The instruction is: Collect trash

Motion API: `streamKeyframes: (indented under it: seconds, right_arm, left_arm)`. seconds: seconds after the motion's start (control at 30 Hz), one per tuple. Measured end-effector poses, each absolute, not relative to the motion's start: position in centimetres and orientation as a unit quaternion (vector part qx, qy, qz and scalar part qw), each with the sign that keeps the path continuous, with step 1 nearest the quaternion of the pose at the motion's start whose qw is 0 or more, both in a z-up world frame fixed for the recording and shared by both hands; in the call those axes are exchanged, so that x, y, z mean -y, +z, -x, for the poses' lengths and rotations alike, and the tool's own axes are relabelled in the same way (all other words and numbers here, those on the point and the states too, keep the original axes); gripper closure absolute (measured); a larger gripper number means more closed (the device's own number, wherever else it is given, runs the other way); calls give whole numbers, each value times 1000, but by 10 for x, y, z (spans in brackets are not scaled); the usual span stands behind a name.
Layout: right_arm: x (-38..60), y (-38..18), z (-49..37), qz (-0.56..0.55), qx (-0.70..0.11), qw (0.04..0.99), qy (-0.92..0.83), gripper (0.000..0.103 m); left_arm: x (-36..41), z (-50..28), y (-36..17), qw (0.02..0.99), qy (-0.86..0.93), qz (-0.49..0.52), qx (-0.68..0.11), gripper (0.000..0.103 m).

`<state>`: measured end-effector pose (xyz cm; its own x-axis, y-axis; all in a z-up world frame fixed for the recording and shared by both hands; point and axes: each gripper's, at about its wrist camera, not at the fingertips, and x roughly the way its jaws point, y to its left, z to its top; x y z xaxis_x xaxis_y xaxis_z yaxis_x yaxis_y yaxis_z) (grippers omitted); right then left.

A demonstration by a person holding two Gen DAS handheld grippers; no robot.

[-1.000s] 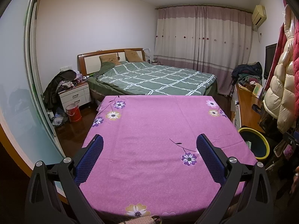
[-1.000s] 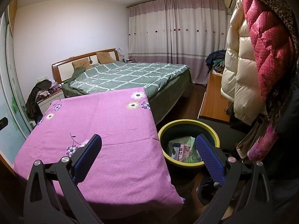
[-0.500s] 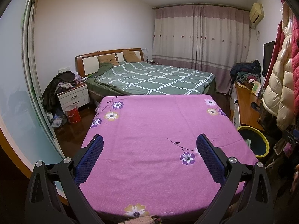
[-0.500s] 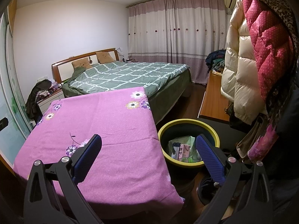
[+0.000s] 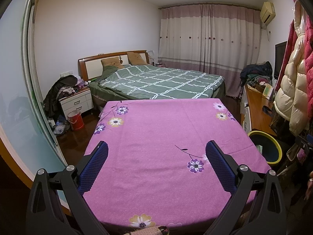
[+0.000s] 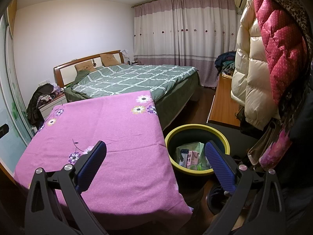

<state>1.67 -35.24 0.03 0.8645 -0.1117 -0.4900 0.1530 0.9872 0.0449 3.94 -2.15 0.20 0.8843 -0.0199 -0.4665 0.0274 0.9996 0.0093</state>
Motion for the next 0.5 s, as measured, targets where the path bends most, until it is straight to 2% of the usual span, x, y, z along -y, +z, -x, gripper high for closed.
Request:
streamKeyframes:
  seconds: [0.5]
  right_arm:
    - [352,-2,-17,-43,-254,964,-67,7]
  left_arm:
    - [16,-48,1,970,-25,-2,-243,5]
